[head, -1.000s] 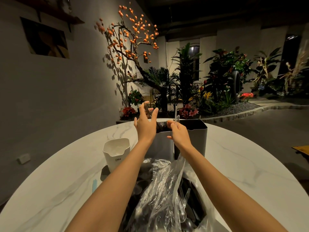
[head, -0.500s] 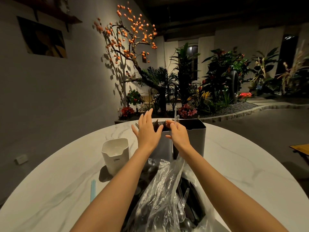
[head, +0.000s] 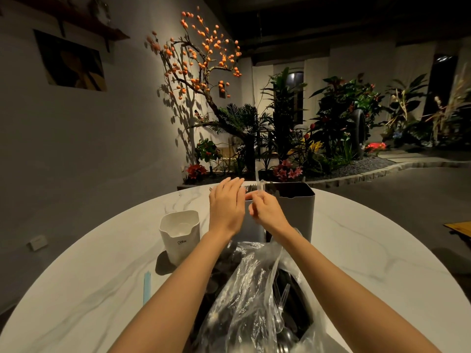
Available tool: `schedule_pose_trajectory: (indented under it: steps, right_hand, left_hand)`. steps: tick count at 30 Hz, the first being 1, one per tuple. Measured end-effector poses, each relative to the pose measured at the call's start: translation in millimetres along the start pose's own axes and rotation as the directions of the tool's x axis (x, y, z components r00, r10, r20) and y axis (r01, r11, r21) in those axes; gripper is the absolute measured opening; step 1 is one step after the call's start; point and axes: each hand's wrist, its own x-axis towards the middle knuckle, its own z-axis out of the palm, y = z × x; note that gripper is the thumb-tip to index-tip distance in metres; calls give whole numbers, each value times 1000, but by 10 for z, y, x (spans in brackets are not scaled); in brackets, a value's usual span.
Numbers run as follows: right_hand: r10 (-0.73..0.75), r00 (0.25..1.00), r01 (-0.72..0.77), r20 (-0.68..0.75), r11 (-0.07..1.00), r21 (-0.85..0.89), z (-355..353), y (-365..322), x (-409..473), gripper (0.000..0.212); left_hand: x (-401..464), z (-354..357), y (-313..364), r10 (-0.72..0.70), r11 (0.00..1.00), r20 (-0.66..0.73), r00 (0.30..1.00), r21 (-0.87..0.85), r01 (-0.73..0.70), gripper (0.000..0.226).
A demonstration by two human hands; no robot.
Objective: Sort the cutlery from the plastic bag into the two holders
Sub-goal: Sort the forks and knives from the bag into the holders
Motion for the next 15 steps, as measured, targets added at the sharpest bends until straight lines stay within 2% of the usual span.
schedule_pose_trajectory:
  steps: [3, 6, 9, 11, 13, 15]
  right_hand:
    - [90, 979, -92, 182, 996, 5, 24, -80, -101, 35]
    - [136, 961, -135, 241, 991, -21, 41, -97, -166, 34]
    - [119, 970, -120, 213, 993, -9, 41, -114, -204, 25]
    - [95, 984, -101, 153, 994, 38, 35, -126, -218, 29]
    - [92, 989, -99, 112, 993, 65, 31, -141, -227, 33]
    - [114, 989, -121, 92, 990, 78, 49, -163, -233, 29]
  left_hand:
    - [63, -54, 127, -50, 978, -28, 998, -204, 43, 59]
    - [98, -90, 183, -87, 959, 13, 996, -268, 87, 37]
    - [57, -152, 165, -232, 878, -9, 973, -431, 206, 24]
    - [32, -214, 111, -346, 813, -37, 937, -510, 280, 16]
    - [4, -284, 48, -393, 780, -45, 918, -545, 307, 12]
    - [-36, -361, 28, -412, 768, -41, 910, -554, 322, 10]
